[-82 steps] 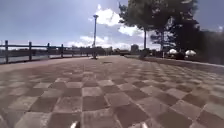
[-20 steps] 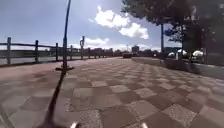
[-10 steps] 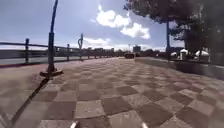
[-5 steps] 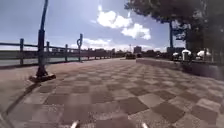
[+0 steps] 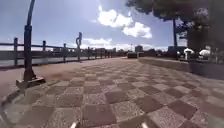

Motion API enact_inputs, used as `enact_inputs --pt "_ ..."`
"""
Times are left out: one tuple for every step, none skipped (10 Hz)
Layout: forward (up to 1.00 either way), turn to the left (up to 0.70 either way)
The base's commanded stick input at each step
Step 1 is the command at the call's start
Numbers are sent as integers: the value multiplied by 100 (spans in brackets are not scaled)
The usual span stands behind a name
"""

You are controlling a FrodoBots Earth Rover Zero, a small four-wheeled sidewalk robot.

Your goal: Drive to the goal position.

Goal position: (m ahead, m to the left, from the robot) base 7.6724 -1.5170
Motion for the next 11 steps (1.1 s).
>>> enact_inputs --pt "100 0" --pt "100 0" --pt "100 0" --pt "100 0" --pt "100 0" --pt "100 0" --pt "100 0" --pt "100 0" --pt "100 0" --pt "100 0" --pt "100 0"
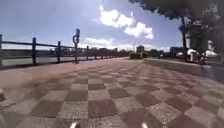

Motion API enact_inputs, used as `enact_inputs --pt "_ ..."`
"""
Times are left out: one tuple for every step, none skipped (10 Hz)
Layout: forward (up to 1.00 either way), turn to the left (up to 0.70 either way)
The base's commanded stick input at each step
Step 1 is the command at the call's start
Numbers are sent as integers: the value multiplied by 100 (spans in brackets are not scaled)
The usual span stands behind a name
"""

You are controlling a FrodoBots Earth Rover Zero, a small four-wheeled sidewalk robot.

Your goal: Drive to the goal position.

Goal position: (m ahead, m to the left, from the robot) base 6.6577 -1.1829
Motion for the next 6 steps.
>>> enact_inputs --pt "100 0" --pt "100 0" --pt "100 0" --pt "100 0" --pt "100 0" --pt "100 0"
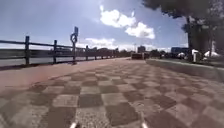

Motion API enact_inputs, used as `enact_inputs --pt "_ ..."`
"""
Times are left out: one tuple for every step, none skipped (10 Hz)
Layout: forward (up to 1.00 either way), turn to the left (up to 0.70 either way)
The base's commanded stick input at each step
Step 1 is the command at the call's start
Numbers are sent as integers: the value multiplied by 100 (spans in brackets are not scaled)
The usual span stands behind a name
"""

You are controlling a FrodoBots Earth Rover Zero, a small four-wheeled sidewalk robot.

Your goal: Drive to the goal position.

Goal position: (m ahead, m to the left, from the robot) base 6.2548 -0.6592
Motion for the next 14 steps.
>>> enact_inputs --pt "100 0" --pt "100 0" --pt "100 0" --pt "100 9" --pt "100 34" --pt "100 14" --pt "100 0" --pt "100 0" --pt "100 0" --pt "100 0" --pt "100 0" --pt "100 0" --pt "100 0" --pt "100 0"
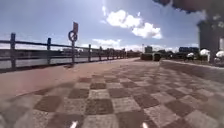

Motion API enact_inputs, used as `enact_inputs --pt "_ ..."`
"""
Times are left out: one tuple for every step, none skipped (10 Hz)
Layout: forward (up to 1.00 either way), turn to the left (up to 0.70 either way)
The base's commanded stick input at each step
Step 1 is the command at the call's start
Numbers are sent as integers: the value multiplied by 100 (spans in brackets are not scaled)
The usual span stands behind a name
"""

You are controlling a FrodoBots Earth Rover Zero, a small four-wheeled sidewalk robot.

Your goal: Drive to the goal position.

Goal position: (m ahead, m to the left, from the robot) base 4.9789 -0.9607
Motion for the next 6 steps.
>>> enact_inputs --pt "100 0" --pt "100 0" --pt "100 0" --pt "100 0" --pt "100 0" --pt "100 0"
